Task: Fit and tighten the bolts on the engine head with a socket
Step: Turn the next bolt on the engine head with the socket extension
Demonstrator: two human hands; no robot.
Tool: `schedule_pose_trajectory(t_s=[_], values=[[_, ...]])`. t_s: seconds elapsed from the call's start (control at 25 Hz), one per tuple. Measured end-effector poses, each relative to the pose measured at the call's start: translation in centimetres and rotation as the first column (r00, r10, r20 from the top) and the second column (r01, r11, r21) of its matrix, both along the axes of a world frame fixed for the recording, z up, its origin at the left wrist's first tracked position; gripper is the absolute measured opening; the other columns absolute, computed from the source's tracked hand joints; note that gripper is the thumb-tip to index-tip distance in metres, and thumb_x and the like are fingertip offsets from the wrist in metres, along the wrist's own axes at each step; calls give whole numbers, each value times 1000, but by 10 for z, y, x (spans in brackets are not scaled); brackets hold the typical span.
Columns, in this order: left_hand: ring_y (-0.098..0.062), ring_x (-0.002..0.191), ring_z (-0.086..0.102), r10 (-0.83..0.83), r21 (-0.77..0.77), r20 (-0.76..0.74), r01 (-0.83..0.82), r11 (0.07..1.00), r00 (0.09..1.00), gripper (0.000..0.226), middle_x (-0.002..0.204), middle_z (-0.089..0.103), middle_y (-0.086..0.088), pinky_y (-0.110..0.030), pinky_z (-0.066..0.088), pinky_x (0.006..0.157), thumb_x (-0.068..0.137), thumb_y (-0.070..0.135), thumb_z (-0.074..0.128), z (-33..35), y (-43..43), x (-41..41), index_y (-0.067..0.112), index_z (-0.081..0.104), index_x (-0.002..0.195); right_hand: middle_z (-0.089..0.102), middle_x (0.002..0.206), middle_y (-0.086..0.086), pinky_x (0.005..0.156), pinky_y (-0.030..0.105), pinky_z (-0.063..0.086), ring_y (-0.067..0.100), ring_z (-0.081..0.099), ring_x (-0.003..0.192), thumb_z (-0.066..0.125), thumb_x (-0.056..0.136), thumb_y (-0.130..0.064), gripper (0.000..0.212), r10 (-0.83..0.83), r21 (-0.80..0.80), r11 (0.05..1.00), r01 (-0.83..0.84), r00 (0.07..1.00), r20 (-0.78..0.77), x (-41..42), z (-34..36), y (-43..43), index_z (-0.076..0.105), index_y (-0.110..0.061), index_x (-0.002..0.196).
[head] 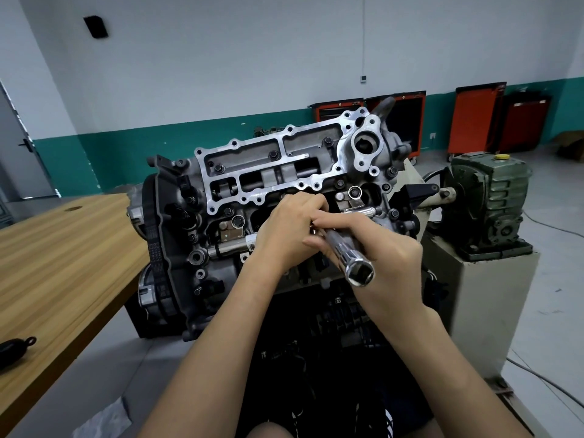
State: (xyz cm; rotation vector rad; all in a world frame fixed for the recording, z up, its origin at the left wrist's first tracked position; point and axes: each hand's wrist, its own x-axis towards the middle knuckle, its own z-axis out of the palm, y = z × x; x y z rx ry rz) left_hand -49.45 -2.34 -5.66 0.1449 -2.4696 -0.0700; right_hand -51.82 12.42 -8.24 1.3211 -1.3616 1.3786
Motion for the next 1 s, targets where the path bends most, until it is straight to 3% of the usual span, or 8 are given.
schedule_pose_trajectory(t_s=[0.2,0.4,0.48,0.6,0.72,0.8,0.84,1.0], values=[[-14,88,43,30,89,45,-34,995,999,21,79,43,15,-27,37,67,75,26,43,2,-1,-2,20,54,91,70,109,13,88,30,54,21,68,99,69,77,19,32,91,91,992,-89,996,-21,6,-4,-2,66,8,107],[-15,92,43,14,17,19,-14,1000,1000,17,95,54,6,-25,30,70,82,27,47,-1,0,-2,16,55,94,71,74,11,62,26,52,21,67,62,83,71,0,27,-2,0,1000,2,1000,22,0,0,1,72,2,95],[-16,92,44,16,50,22,-17,999,1000,12,94,54,6,-27,36,71,83,23,51,-1,-1,-2,18,54,93,72,82,12,68,28,54,21,69,71,81,75,-2,26,18,9,1000,-18,1000,19,3,-1,0,71,2,98],[-14,89,46,-1,91,-12,2,996,1000,7,82,48,11,-28,45,73,82,25,53,2,6,6,21,50,85,69,110,12,91,28,52,18,66,101,68,80,14,29,79,96,993,-75,996,-37,7,-5,-2,66,7,109],[-1,74,36,-93,-119,-217,69,991,972,10,66,29,18,-5,41,81,76,20,43,4,12,10,12,45,82,74,89,9,76,20,53,14,68,78,79,73,8,28,19,28,999,-19,1000,-11,1,-1,0,71,4,99],[-10,82,43,-46,-35,-54,44,998,997,13,75,40,13,-19,36,74,79,22,44,6,10,7,12,50,86,72,76,8,65,22,51,16,66,64,85,70,-1,27,-3,-29,1000,3,1000,17,0,0,2,72,1,94],[-15,88,45,-5,10,18,5,1000,1000,13,83,46,11,-22,30,70,81,21,46,4,6,3,14,52,90,72,79,8,66,23,52,17,67,66,84,71,-2,27,6,-33,999,-6,1000,17,1,-1,2,72,2,95],[-15,88,45,37,103,-2,-36,994,999,9,85,49,11,-24,27,63,80,23,50,-1,0,-1,20,53,88,69,110,12,86,31,54,18,68,98,70,76,18,33,79,69,995,-77,997,-20,5,-6,-2,66,8,108]])
